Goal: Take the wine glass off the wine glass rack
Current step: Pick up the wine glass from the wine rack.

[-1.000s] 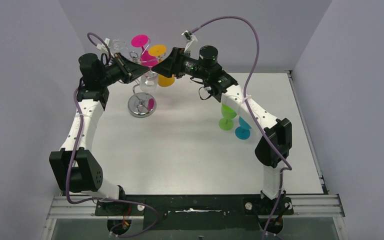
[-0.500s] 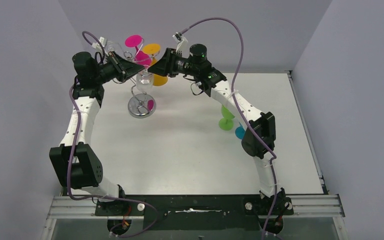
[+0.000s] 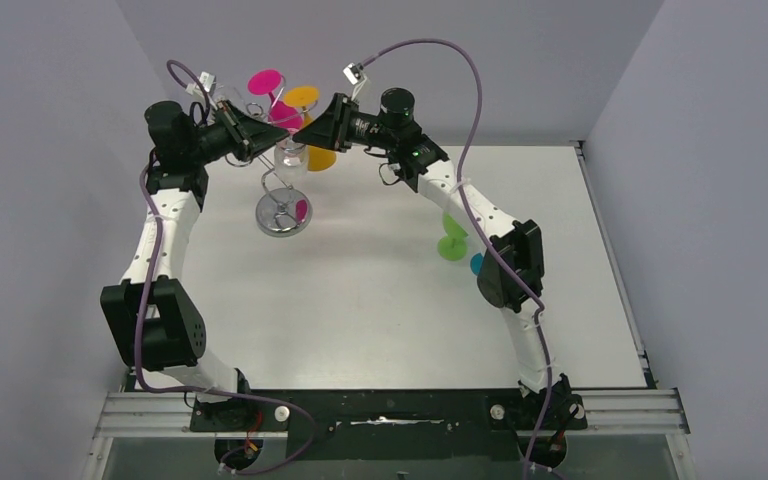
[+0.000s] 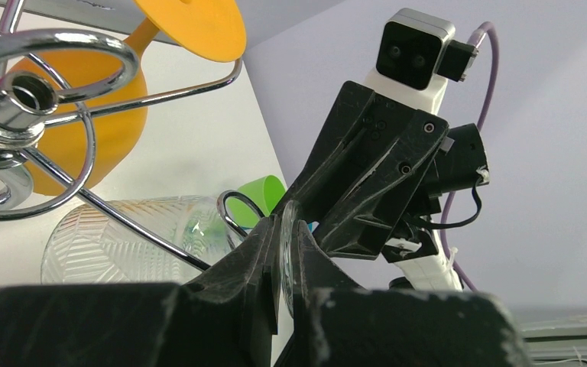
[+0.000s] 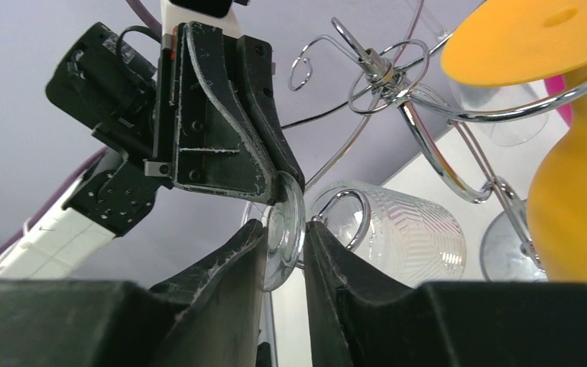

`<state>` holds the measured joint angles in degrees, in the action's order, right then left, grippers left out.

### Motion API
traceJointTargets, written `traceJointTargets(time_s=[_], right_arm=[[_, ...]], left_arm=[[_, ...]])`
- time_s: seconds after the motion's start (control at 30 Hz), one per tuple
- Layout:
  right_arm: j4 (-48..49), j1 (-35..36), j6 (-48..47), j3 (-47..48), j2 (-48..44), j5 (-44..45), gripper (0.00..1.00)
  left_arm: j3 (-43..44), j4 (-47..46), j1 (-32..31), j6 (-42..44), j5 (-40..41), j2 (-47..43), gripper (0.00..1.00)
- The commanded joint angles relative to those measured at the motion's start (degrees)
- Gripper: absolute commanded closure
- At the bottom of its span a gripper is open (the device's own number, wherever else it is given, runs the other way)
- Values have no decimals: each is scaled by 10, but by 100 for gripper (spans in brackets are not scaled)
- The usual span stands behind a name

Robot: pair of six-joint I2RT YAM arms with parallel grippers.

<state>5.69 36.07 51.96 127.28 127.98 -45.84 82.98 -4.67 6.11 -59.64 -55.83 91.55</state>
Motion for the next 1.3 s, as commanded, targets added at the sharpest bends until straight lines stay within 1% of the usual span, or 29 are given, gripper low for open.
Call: traceJointTargets(time_s=[0.0, 0.03, 0.13, 0.17, 0.23, 0.27, 0.33, 0.43, 0.53, 0.6, 0.77, 0.83, 0.93, 1.0, 1.03, 1.17, 1.27], right_arm=[[72, 4, 48, 22, -5, -46, 71], [74, 4, 52, 19, -6, -46, 73], [84, 4, 56, 4, -16, -36, 90], [86, 3, 59, -3, -21, -30, 94], [80, 3, 63, -7, -28, -12, 99], [71, 3, 65, -10, -33, 5, 100], [60, 2, 71, -32, -49, 52, 100], [74, -3, 89, -69, -69, 104, 100], [74, -5, 98, -71, -72, 120, 100], [80, -5, 104, -72, -72, 124, 100], [98, -6, 118, -78, -72, 131, 100], [103, -6, 119, -79, -73, 131, 100], [112, -6, 121, -85, -75, 133, 100], [118, -6, 121, -85, -75, 131, 100], [121, -5, 122, -81, -72, 127, 100], [115, 0, 119, -54, -57, 101, 100], [108, 8, 109, -52, -56, 100, 100]], left_arm=[[41, -84, -6, -10, -34, -13, 100], [39, -84, -6, -9, -33, -14, 100], [33, -83, -5, -8, -28, -17, 100], [32, -84, -5, -8, -27, -18, 100], [30, -84, -6, -7, -28, -19, 100], [29, -84, -6, -5, -31, -21, 100], [25, -83, -4, 1, -39, -25, 91], [8, -75, 4, 8, -55, -35, 75], [-7, -61, 14, 21, -59, -46, 72], [5, -6, 16, 58, -59, -48, 71], [69, 211, 16, 224, -14, -39, 69], [82, 257, 15, 249, 10, -37, 68], [77, 252, 15, 245, -3, -39, 69], [77, 248, 12, 241, -5, -38, 76], [78, 245, 9, 238, -8, -37, 77], [84, 221, -2, 214, -17, -30, 77], [76, 184, -3, 180, -10, -33, 77]])
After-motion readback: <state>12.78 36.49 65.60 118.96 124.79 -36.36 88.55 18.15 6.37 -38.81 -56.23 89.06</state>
